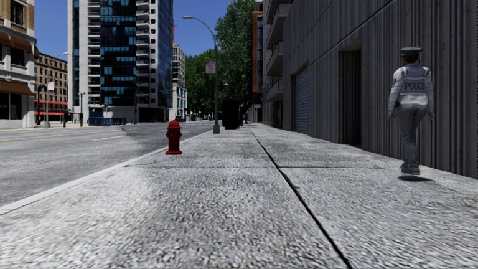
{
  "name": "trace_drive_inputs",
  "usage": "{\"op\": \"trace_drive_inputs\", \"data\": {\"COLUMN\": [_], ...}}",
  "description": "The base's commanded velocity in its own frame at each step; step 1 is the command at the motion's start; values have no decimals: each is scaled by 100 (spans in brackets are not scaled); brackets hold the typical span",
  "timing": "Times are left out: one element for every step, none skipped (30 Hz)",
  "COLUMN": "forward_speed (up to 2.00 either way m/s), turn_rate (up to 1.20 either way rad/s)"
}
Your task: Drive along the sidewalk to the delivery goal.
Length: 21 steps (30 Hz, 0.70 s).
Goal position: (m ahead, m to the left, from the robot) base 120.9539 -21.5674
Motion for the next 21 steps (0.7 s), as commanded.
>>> {"op": "trace_drive_inputs", "data": {"forward_speed": [158, 158, 158, 158, 158, 158, 158, 158, 157, 157, 157, 157, 157, 157, 157, 157, 157, 157, 157, 157, 157], "turn_rate": [0, 0, 0, 0, 0, 0, 0, 0, 0, 0, 0, 0, 0, 0, 0, 0, 0, 0, 0, 0, 0]}}
